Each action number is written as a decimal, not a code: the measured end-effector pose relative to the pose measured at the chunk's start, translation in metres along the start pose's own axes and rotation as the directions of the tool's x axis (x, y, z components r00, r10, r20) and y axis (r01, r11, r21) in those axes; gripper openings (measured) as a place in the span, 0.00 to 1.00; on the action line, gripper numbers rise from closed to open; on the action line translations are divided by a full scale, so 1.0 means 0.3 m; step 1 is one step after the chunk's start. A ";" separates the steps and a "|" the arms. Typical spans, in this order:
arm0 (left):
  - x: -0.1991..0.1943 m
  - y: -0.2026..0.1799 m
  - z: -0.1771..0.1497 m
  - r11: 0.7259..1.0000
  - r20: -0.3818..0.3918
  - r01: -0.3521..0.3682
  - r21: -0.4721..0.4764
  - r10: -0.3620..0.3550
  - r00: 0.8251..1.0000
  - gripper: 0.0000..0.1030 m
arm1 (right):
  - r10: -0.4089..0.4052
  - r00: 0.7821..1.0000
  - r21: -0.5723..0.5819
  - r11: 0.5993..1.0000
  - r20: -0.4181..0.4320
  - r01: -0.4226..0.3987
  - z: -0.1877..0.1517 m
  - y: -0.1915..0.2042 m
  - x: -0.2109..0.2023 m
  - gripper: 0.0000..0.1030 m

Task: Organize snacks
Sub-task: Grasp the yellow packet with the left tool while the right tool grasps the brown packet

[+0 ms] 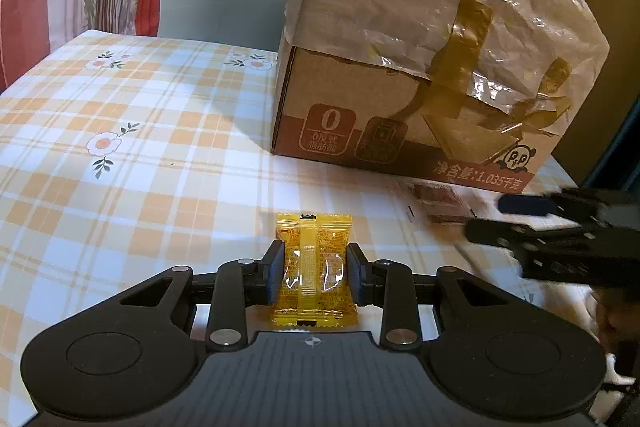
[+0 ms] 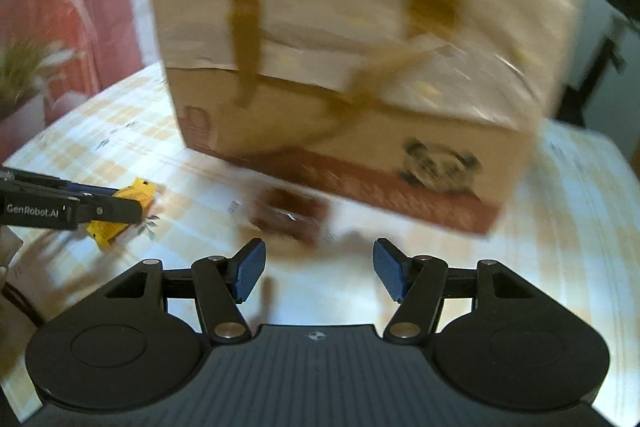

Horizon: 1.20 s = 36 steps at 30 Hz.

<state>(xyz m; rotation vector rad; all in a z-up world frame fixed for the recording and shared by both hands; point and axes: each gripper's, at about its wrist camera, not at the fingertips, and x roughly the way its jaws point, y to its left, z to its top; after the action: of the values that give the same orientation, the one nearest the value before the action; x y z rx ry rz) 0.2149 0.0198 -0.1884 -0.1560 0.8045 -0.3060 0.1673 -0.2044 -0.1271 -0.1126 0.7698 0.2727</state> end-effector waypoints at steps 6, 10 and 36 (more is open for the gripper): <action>-0.010 0.023 -0.017 0.999 0.006 0.028 -0.017 -0.028 1.000 0.33 | -0.013 0.997 -0.016 1.000 -0.074 0.012 0.050 0.022 0.095 0.60; -0.009 0.031 -0.018 0.998 0.010 0.042 -0.036 -0.042 0.999 0.33 | 0.010 0.996 0.027 1.000 -0.093 -0.008 0.037 0.026 0.097 0.61; 0.000 0.035 -0.033 0.997 0.039 0.065 -0.032 -0.064 0.997 0.33 | 0.059 0.996 -0.224 0.972 -0.064 -0.072 0.117 0.168 0.206 0.64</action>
<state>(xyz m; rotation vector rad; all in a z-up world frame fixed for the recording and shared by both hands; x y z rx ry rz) 0.2098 0.0296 -0.1980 -0.2188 0.7680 -0.3498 0.2187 -0.1366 -0.1453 -0.3116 0.7984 0.4214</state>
